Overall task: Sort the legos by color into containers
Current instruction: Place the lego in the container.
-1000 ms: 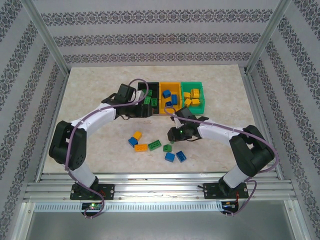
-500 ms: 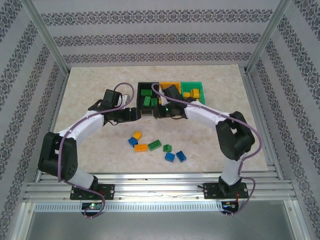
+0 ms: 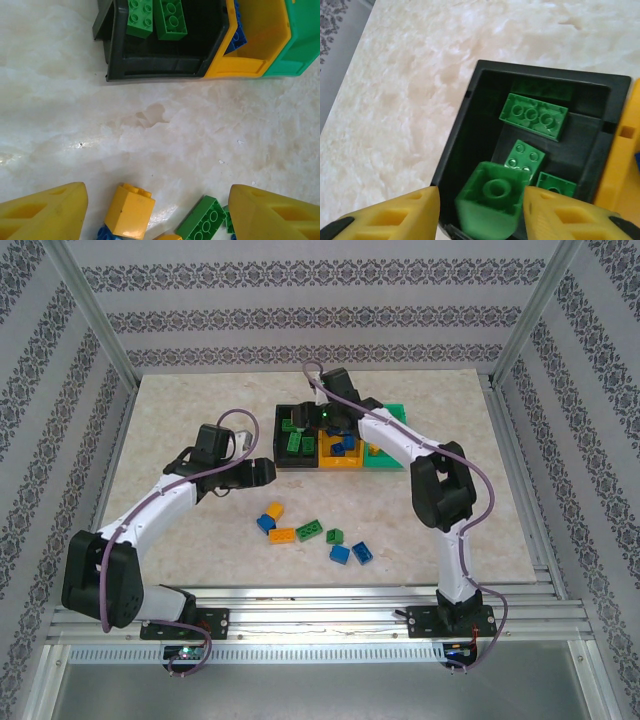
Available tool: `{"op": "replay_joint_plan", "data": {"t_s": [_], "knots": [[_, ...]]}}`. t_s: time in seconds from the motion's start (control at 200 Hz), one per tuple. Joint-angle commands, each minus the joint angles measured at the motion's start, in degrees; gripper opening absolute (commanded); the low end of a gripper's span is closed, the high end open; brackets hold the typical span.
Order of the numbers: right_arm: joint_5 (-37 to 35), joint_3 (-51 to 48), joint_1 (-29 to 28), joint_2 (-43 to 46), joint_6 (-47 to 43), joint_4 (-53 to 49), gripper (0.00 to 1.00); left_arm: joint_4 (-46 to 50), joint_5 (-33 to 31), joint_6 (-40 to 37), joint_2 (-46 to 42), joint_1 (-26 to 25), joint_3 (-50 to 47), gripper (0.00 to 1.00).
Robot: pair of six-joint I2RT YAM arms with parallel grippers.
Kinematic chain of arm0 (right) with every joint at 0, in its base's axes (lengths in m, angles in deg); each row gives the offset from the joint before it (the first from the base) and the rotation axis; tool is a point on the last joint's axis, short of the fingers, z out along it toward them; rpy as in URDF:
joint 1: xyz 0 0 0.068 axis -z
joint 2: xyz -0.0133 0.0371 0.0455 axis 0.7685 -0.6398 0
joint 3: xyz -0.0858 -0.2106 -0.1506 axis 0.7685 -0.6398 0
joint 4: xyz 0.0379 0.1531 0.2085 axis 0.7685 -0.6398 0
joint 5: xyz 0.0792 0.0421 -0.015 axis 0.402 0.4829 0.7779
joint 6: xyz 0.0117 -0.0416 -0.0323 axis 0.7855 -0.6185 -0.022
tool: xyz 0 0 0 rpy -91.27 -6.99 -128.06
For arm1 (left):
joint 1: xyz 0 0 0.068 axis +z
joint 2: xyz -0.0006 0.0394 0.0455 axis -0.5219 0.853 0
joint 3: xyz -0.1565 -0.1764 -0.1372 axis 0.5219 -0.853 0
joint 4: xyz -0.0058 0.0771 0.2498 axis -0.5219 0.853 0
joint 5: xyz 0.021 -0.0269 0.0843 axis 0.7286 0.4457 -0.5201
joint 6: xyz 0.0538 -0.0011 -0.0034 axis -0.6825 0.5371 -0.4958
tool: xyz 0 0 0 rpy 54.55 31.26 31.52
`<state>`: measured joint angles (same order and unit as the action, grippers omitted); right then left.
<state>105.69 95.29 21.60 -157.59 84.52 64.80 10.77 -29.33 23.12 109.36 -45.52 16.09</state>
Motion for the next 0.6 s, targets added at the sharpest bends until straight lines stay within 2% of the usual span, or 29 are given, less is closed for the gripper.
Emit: {"op": "replay_joint_plan", "data": {"t_s": [0.0,0.445,0.595], "knots": [[2.39,0.89,-0.4,0.2,-0.31,-0.95,0.48,1.75,-0.92,0.62,-1.38,1.04,-1.01,0.74],[4.23,-13.77,-1.62,10.76,-3.62,2.16,0.51,2.85,2.48,-0.18,0.88,1.02,-0.91,0.74],[5.21,-17.54,-2.56,14.44,-6.36,-0.78,0.51,2.91,2.54,-0.52,0.69,0.98,-2.49,0.74]]}}
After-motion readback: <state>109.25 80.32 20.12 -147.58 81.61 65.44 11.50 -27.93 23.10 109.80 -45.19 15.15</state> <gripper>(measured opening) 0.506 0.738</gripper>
